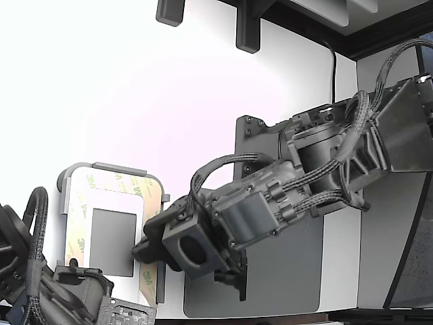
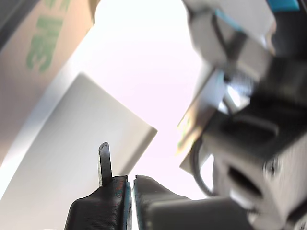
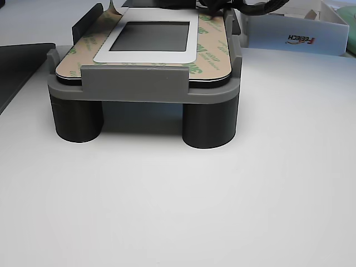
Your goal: Peel off protective film from adhesive tape.
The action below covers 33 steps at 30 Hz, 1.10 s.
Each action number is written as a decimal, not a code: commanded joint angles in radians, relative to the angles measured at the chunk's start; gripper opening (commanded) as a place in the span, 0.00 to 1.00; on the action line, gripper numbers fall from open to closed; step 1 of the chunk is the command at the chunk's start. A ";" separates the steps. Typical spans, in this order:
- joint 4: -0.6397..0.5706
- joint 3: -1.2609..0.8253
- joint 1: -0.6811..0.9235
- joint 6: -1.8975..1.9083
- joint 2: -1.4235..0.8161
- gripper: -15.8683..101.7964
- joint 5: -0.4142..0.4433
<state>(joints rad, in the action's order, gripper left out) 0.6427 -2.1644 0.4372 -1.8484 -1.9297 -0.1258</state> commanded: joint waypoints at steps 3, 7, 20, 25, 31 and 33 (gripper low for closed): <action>0.121 -0.006 -0.046 0.055 -0.189 0.47 0.048; 0.213 -0.032 -0.095 0.106 -0.333 0.94 0.060; 0.017 -0.258 -0.290 0.870 -0.742 0.98 0.172; 0.110 -0.167 -0.359 1.624 -0.785 0.98 0.327; 0.264 -0.261 -0.413 2.029 -0.916 0.98 0.383; 0.278 -0.348 -0.423 2.042 -1.012 0.98 0.373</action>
<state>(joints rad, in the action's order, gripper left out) 0.9050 -2.3792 0.0414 -0.1350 -2.7535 0.2884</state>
